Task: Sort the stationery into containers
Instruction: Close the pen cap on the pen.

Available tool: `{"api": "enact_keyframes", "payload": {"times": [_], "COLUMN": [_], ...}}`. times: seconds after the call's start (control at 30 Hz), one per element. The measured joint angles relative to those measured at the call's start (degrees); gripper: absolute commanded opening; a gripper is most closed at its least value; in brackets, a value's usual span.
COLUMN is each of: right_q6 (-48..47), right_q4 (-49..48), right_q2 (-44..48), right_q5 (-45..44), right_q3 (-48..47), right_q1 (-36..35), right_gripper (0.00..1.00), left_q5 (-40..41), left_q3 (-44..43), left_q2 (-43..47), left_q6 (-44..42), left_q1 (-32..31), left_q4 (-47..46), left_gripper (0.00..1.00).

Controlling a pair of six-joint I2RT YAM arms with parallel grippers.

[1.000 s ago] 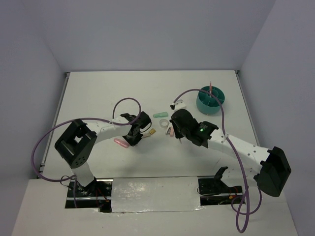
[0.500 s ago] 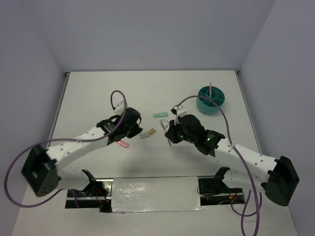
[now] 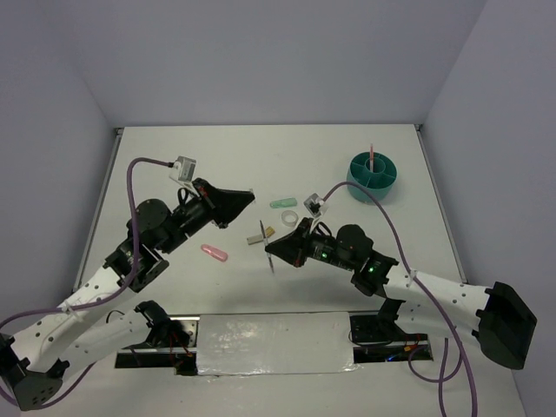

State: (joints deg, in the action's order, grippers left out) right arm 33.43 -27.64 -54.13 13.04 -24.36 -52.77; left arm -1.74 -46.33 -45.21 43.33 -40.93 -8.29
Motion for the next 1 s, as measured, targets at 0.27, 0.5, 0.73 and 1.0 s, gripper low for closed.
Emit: {"api": "enact_keyframes", "payload": {"times": [0.27,0.5,0.73,1.0], "right_q6": [-0.55,-1.11,-1.95,-3.17], "right_q4": [-3.56,-5.29,-5.64,-5.05], "right_q2": [1.25,3.39,5.33,5.29], "right_q5": [1.73,2.8,3.28,2.82], "right_q3": [-1.27,-1.27,-1.27,-1.27], "right_q1": [-1.51,-2.23,-2.71,-2.73], "right_gripper": [0.0,0.0,0.0,0.0], "left_q5": [-8.57,-10.51,-10.36,-11.04], "left_q3": [1.2,5.03,5.86,5.86], "left_q2": [1.01,2.69,3.1,2.34], "left_q6": [-2.71,-2.71,-2.71,-2.45], "left_q1": [0.02,0.02,0.02,0.02], "left_q4": [-3.87,-7.15,-8.61,-10.71], "left_gripper": [0.0,0.0,0.0,0.0]}}
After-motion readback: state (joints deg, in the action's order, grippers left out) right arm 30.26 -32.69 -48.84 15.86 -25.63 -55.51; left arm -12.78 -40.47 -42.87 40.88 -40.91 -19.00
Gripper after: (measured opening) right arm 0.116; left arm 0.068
